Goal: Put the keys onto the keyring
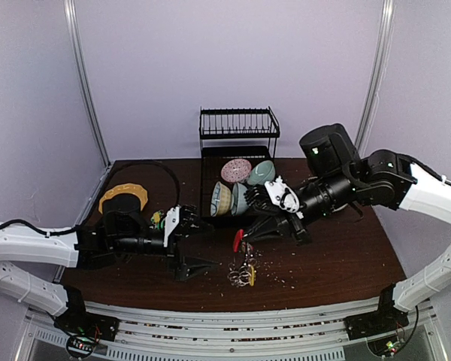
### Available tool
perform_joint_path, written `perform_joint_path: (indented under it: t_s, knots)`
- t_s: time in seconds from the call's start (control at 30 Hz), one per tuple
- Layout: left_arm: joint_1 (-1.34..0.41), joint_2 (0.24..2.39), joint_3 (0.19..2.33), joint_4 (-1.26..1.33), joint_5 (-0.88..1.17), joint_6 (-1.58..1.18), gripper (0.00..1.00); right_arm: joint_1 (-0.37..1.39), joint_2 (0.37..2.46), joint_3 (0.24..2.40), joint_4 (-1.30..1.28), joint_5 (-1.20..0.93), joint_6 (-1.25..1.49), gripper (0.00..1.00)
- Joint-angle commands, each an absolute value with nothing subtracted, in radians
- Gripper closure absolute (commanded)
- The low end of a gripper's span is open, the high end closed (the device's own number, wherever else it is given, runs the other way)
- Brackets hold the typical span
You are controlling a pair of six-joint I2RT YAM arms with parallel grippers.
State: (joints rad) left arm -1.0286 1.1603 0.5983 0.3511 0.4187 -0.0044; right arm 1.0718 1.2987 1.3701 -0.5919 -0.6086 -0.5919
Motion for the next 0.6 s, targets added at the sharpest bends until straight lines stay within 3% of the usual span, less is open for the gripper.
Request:
perform_joint_path:
  t_s: [0.0, 0.13, 0.3, 0.37, 0.47, 0.57]
  knots:
    - [-1.028, 1.196, 0.665, 0.361, 0.417, 0.131, 0.02, 1.079, 1.347, 1.446, -0.716, -0.645, -0.639, 1.00]
    - [-1.028, 1.299, 0.787, 0.278, 0.579, 0.206, 0.02, 1.089, 1.362, 1.455, -0.732, -0.626, -0.655, 1.00]
    - [-1.029, 1.416, 0.926, 0.177, 0.635, 0.271, 0.12, 1.099, 1.370, 1.471, -0.759, -0.594, -0.665, 1.00]
    - [-1.028, 1.443, 0.952, 0.167, 0.625, 0.294, 0.22, 1.104, 1.371, 1.476, -0.765, -0.592, -0.666, 1.00]
    - [-1.028, 1.469, 0.981, 0.131, 0.637, 0.332, 0.45, 1.105, 1.367, 1.477, -0.768, -0.591, -0.665, 1.00]
    - [-1.028, 1.465, 0.971, 0.102, 0.683, 0.366, 0.54, 1.105, 1.356, 1.475, -0.770, -0.587, -0.664, 1.00]
